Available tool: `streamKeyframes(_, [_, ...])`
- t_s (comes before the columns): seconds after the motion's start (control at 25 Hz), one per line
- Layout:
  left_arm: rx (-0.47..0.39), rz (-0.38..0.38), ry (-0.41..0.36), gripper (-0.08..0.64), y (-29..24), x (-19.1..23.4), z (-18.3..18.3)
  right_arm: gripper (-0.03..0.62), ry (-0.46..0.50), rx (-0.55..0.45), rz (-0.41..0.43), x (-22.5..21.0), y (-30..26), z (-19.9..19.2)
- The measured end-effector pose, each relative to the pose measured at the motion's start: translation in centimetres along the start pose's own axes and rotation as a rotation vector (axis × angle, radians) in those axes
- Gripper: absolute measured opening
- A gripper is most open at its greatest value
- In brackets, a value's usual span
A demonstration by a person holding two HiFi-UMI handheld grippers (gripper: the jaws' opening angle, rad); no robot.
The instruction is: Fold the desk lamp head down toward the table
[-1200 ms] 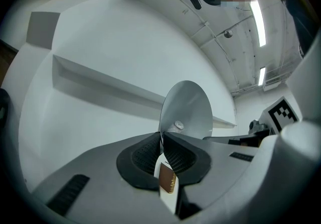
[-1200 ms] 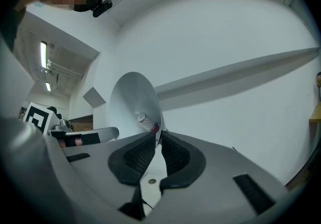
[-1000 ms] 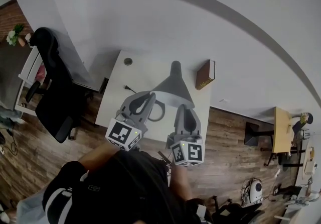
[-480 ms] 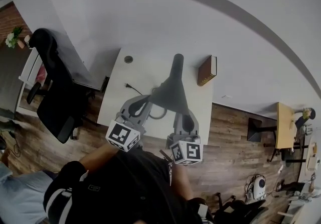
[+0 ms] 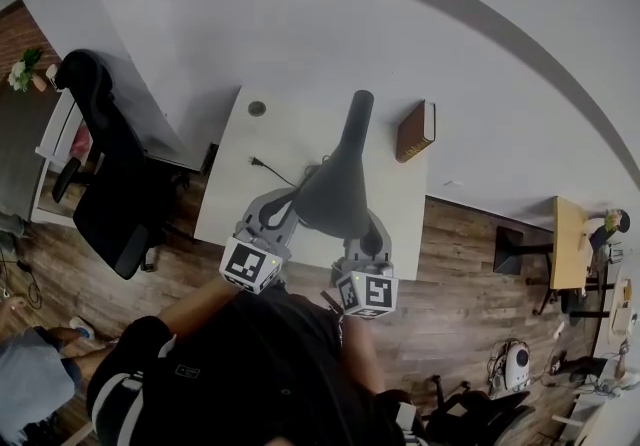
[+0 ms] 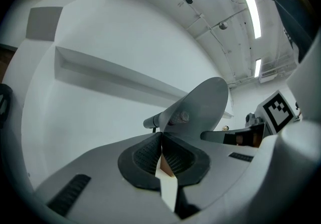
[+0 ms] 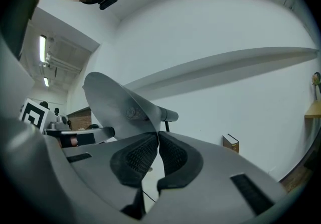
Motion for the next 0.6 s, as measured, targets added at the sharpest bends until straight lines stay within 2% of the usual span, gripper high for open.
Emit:
streamKeyframes(0.16, [-0.008, 0.02, -0.017, 0.029, -0.2, 0.1, -1.7, 0.018, 0.003, 0.003, -0.008, -0.2, -0.4, -1.2])
streamKeyframes(0.36, [-0.057, 0.042, -0.031, 0.028, -0.6, 0.3, -2.4, 0.018, 0.018, 0.011, -0.01, -0.5, -0.9, -2.2])
streamKeyframes(0.6, [-0.039, 0.063, -0.063, 0.028, -1.3, 0.5, -4.3, 0.017, 0.043, 0.04, -0.016, -1.1, -1.7, -3.8])
Point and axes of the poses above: the fingertips, and each gripper's own axes: y backward along the fingers, x to its left, z out of its top, the point moved 3 cm from there along y, backward along the fingers, and after that the axes turned 10 degrees about x, right-handed, at the moved point
